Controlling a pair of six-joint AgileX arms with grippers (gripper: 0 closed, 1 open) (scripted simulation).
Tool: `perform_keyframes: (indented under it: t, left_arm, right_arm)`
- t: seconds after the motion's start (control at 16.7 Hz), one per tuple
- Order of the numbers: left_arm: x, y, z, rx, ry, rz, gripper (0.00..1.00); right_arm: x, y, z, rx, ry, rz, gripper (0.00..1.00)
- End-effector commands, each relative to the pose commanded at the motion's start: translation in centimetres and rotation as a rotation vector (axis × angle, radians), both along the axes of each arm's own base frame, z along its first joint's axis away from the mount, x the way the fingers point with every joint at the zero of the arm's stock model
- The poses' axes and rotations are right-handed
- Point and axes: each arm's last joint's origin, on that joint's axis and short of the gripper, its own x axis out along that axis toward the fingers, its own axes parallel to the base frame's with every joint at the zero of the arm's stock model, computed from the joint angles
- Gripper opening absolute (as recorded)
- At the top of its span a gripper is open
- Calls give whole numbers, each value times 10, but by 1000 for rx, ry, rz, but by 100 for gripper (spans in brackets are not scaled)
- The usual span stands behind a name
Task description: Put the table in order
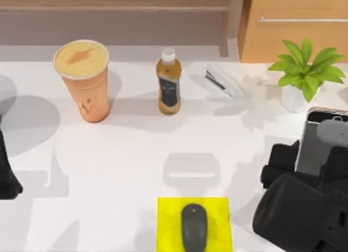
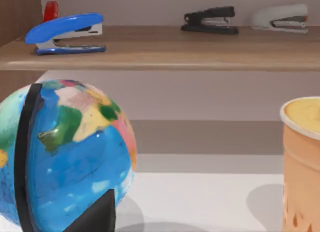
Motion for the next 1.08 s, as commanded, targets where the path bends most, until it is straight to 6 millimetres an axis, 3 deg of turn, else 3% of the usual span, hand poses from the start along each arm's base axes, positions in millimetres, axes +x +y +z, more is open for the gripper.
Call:
perform_keyframes:
  t: [0.18,0.42,0.6,0.72,1.08]
  left_arm:
    - [0,0,0,0,0,0,100]
    - [0,0,0,0,0,0,100]
    - [0,0,0,0,0,0,100]
    - [0,0,0,0,0,0,100]
    - [0,0,0,0,0,0,100]
  right_arm:
    - [-1,6,10,20,-26,10,100]
    - [-10,29,50,124,-114,57,100]
    - [-19,33,60,165,-129,72,100]
    - [-23,30,53,153,-110,65,100]
    - [-30,2,2,4,-4,4,100]
